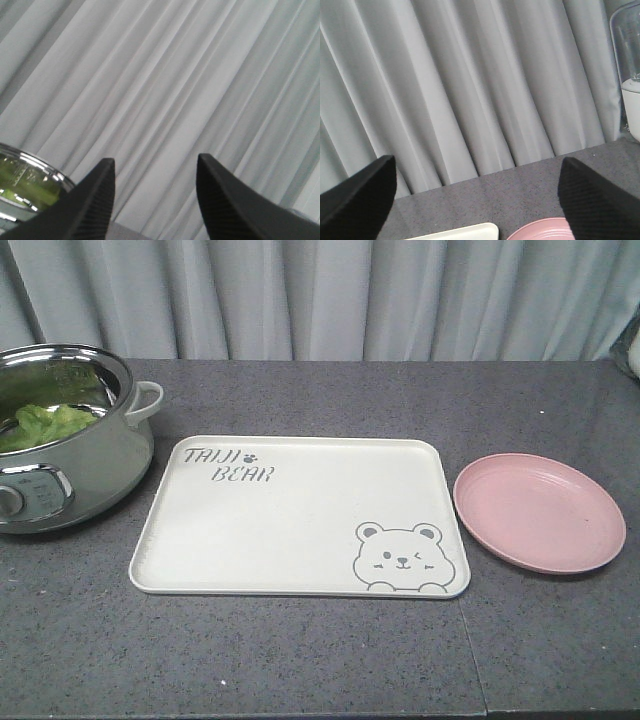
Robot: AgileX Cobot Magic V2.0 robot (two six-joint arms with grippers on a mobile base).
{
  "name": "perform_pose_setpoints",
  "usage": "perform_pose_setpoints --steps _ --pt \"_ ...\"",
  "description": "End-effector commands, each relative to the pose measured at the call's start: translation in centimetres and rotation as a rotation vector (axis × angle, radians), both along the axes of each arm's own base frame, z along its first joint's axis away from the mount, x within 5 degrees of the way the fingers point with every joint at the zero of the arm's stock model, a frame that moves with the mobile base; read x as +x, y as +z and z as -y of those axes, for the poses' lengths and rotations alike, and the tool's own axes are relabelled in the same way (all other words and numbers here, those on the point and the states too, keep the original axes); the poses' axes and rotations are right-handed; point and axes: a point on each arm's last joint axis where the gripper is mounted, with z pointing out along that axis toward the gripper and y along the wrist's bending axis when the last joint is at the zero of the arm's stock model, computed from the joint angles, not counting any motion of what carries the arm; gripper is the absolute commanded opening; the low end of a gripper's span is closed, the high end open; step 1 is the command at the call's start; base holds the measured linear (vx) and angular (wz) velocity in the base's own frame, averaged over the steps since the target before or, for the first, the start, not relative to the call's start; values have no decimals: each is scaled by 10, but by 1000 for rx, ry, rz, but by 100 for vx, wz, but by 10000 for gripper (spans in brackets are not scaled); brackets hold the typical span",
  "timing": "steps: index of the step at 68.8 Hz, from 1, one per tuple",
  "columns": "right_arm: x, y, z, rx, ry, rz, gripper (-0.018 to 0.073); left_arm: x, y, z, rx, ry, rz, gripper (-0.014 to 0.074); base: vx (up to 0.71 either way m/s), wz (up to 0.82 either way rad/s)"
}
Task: Transfer vegetables to tray and serve
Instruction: 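Reach the left gripper down into the white pot over the lettuce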
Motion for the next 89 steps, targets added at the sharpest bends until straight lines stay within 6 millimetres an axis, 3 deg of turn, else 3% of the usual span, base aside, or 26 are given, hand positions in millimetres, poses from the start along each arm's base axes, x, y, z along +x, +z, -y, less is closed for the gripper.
perform_pose_setpoints --steps 1,8,19,34,43,49,56,71,78,89 --pt "0 14 1 -27 -12 77 616 -4 14 0 13 0 11 453 0 0" --pt "1 13 1 -42 -16 58 610 4 32 2 123 15 -82 479 0 0" --pt "1 7 1 -70 -25 -7 603 43 91 5 347 47 -206 479 0 0" --pt "2 0 2 -111 -31 -84 592 141 172 0 605 111 -527 472 0 0" --pt "2 -3 2 -129 -32 -116 592 202 192 -6 686 149 -745 472 0 0" --pt "2 -4 2 -130 -32 -127 592 239 191 -9 716 166 -866 472 0 0" --pt "2 -5 2 -130 -32 -135 592 286 178 -9 759 142 -993 472 0 0" --pt "2 -8 2 -132 -32 -165 592 367 121 -10 789 86 -1185 472 0 0" --pt "2 -10 2 -132 -32 -188 592 391 88 -19 771 63 -1274 472 0 0" --pt "2 -11 2 -133 -32 -198 592 408 60 -29 712 2 -1333 472 0 0"
